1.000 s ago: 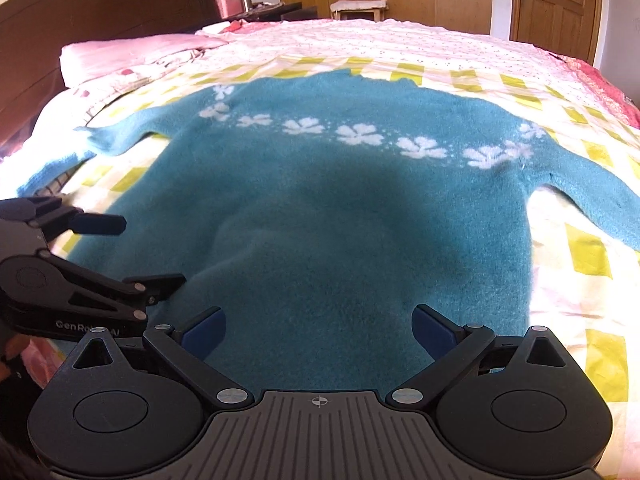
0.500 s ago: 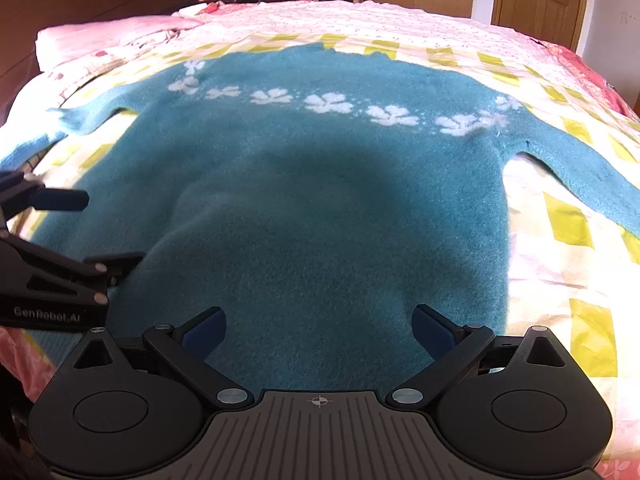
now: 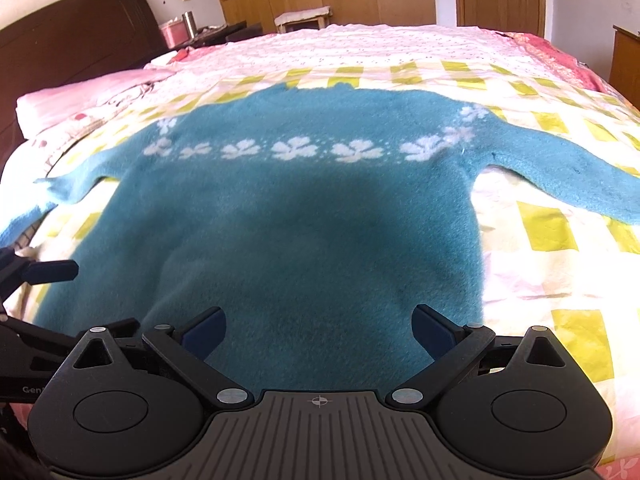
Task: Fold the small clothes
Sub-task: 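Move the right tool to the sleeve cuff nearest it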
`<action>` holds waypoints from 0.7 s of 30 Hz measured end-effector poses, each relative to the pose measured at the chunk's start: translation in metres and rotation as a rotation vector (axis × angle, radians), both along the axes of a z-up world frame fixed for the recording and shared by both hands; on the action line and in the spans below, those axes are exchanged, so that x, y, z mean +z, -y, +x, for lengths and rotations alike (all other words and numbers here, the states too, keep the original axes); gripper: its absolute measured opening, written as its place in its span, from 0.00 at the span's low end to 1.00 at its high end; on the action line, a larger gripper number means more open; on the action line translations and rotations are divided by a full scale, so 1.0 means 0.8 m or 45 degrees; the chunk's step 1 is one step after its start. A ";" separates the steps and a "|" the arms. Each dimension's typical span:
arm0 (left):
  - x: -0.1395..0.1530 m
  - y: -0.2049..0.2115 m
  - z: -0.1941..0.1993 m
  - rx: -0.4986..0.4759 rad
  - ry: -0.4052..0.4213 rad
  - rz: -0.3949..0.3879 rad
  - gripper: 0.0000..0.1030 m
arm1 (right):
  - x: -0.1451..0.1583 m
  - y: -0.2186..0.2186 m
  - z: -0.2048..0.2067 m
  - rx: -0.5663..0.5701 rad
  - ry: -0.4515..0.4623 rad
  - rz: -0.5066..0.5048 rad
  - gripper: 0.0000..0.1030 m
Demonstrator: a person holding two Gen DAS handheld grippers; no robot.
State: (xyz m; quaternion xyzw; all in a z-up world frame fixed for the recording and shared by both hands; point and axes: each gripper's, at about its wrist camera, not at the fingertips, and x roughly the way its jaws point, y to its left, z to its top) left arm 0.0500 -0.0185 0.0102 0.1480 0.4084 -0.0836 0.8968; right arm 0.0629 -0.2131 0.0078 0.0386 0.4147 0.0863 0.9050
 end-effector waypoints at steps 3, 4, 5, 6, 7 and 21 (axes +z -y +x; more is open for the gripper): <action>0.005 0.002 0.002 0.001 0.014 -0.025 0.91 | 0.002 0.007 0.003 -0.026 0.009 0.021 0.97; 0.005 0.003 0.002 -0.003 0.011 -0.032 0.91 | 0.003 0.009 0.005 -0.034 0.011 0.024 0.97; 0.004 0.004 0.003 -0.007 0.004 -0.032 0.91 | 0.003 0.011 0.006 -0.042 0.013 0.025 0.97; 0.000 0.006 0.002 -0.013 -0.003 -0.023 0.91 | 0.003 0.013 0.006 -0.046 0.013 0.027 0.97; -0.004 0.008 0.002 -0.023 -0.011 -0.007 0.91 | 0.003 0.015 0.006 -0.050 0.013 0.028 0.97; -0.007 0.029 0.020 -0.084 -0.050 -0.021 0.91 | 0.007 0.042 0.022 -0.151 0.039 0.038 0.96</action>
